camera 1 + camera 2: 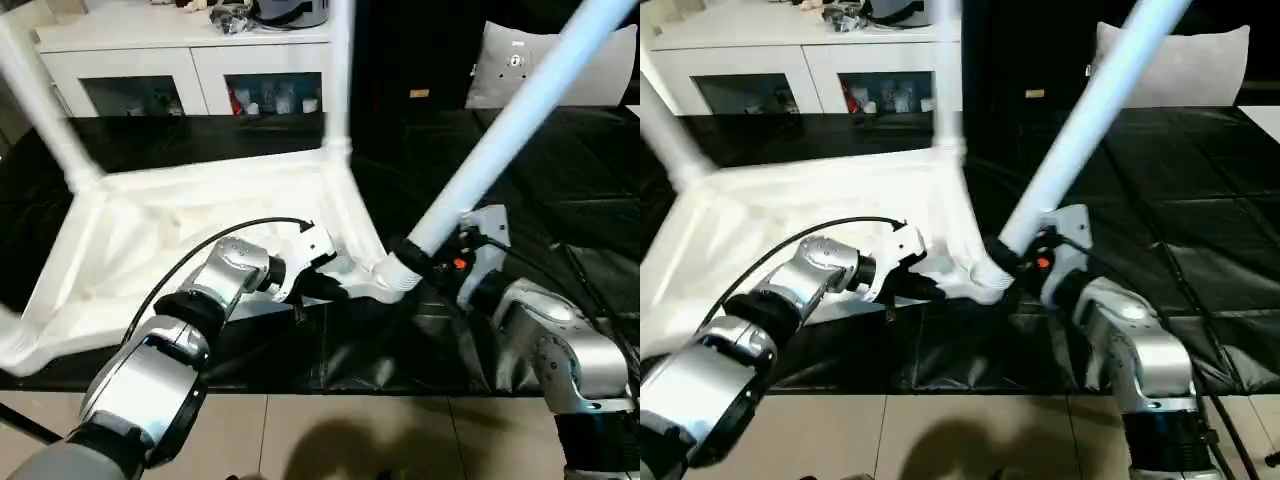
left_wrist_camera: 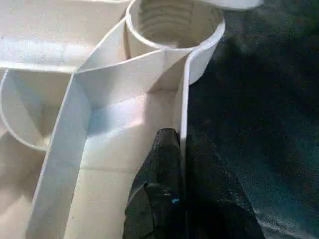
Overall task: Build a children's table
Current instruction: Rotate table base, then insert table leg to table base
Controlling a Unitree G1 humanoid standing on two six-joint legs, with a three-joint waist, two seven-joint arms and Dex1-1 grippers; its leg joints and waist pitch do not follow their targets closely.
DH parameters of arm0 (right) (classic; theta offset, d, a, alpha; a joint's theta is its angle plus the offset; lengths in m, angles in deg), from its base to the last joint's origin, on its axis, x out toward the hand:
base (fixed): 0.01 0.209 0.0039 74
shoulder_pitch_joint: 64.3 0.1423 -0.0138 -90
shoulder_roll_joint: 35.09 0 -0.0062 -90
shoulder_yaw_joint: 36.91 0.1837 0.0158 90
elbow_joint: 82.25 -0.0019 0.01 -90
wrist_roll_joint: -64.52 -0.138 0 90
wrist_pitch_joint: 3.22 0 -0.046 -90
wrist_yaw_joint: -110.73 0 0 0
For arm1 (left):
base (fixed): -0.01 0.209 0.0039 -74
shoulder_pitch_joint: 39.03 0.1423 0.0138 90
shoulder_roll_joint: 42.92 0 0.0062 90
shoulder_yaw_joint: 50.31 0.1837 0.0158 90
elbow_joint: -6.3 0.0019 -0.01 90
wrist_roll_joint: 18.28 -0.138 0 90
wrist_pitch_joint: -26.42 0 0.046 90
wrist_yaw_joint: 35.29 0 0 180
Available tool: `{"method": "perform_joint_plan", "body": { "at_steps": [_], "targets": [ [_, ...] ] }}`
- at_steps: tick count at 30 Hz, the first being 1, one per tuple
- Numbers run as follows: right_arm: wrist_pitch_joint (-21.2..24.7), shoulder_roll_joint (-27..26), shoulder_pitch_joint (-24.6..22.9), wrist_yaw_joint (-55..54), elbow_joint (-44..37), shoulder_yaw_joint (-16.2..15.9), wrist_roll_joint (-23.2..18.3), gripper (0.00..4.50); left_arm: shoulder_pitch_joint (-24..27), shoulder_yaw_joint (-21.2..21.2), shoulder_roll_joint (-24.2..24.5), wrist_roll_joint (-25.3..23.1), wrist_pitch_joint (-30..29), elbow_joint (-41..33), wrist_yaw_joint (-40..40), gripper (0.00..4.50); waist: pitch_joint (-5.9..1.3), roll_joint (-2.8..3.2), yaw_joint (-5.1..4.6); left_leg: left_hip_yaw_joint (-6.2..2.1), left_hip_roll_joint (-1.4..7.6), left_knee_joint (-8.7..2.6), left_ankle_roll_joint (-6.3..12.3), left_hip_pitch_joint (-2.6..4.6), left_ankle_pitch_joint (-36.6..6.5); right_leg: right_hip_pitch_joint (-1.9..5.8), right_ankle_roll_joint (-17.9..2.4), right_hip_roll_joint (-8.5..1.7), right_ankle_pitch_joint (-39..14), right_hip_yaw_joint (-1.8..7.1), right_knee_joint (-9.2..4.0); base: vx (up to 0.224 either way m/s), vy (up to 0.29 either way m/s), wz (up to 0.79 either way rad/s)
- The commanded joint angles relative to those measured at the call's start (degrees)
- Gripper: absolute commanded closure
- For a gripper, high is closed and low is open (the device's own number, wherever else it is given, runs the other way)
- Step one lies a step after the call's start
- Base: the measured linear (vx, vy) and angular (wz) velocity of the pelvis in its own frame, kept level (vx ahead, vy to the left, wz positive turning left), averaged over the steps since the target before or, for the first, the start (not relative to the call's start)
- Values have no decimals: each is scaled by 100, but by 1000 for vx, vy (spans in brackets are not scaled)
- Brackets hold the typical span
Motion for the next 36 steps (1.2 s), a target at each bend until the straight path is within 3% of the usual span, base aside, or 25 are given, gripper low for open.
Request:
{"method": "perform_joint_plan", "body": {
  "at_steps": [1,4,5,7,16,18,36],
  "targets": [
    [88,20,57,84,-108,-74,31,260,397,-68,66,26,189,-128,-8,450,-341,-168,59,-117,197,-432,379,27,-1421,288,-571,-363,-3276,186,-593,0,0,0],
    [142,62,102,182,-81,-179,46,260,695,62,186,-111,815,-573,111,450,-346,-149,49,-107,192,-435,376,15,-1434,270,-469,-349,-3369,187,-611,0,0,0],
    [172,98,126,244,-70,-249,64,260,808,113,240,-167,1004,-725,149,450,-355,-137,63,-131,226,-461,353,10,-1448,270,-444,-358,-3274,196,-588,0,0,0],
    [175,188,170,368,-51,-394,118,260,964,97,278,-154,1153,-939,203,450,-353,-121,69,-119,229,-463,321,36,-1544,244,-443,-356,-3281,204,-590,0,0,0],
    [180,458,321,726,14,-686,282,260,1172,123,441,-250,1095,-1332,237,450,-345,-157,86,-124,226,-488,281,-13,-1453,260,-370,-366,-3279,222,-564,0,0,0],
    [190,496,362,751,46,-729,321,260,1187,122,450,-257,1146,-1357,242,450,-348,-155,83,-110,219,-476,286,4,-1434,242,-373,-366,-3282,231,-573,0,0,0],
    [187,690,731,1199,757,-1323,706,261,1599,341,582,-228,1218,-2194,875,450,-371,-158,96,-96,260,-491,322,-7,-1216,285,-669,-375,-2684,271,-480,0,0,0]
  ]
}}
